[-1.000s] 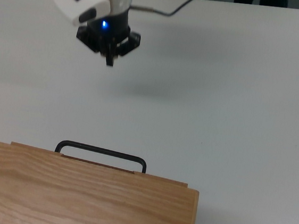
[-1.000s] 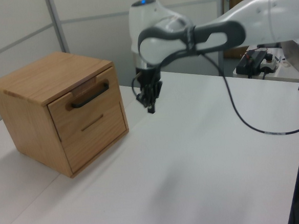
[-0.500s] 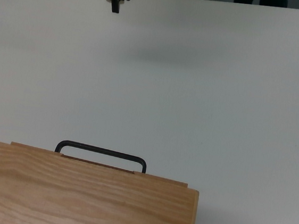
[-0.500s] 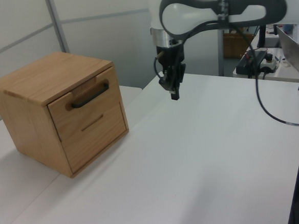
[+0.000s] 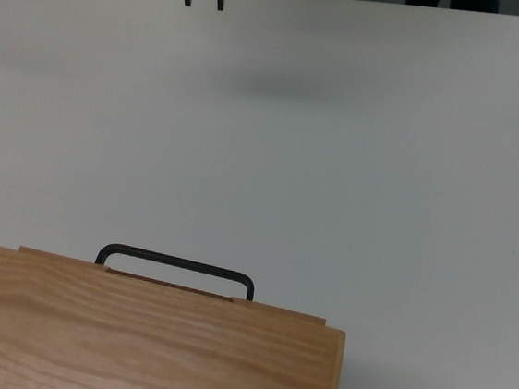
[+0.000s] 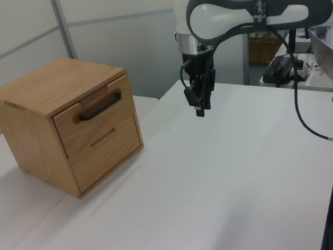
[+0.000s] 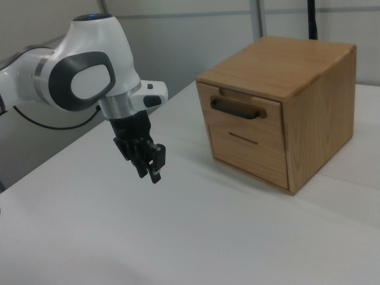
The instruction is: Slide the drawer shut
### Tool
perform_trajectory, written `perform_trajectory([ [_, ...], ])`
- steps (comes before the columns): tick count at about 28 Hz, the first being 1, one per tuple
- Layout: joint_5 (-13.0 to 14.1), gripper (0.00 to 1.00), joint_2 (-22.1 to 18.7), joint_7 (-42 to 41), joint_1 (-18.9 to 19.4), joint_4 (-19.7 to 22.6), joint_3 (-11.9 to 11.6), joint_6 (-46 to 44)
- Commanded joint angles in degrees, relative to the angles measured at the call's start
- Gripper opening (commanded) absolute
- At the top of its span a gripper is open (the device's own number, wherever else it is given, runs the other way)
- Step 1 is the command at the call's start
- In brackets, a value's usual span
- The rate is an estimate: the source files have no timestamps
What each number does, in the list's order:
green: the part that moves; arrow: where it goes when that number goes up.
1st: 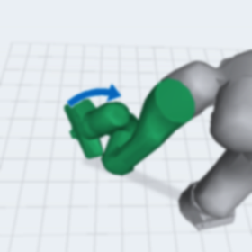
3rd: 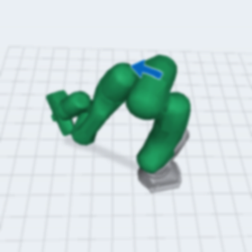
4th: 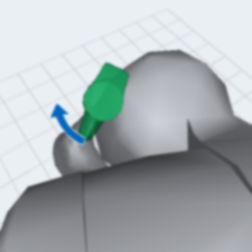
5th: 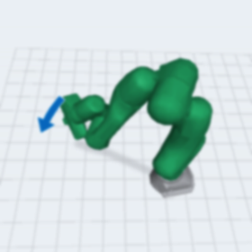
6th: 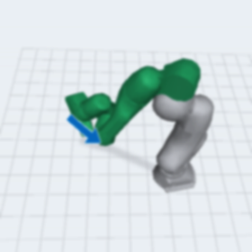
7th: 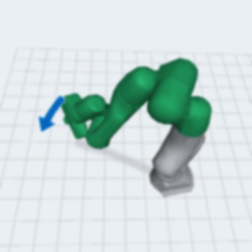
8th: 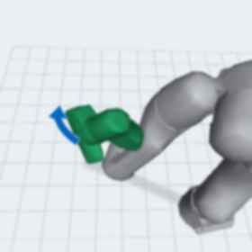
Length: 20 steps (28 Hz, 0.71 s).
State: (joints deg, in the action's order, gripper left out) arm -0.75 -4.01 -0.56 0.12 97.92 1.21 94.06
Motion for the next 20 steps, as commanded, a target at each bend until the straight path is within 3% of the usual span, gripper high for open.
perform_trajectory([
  [1, -0.8, 1.0, -0.8, -0.9, 0.1, 1.0, -0.2, 0.2],
  [20, -0.3, 1.0, 2.1, 2.7, 0.1, 0.1, -0.1, 4.7],
])
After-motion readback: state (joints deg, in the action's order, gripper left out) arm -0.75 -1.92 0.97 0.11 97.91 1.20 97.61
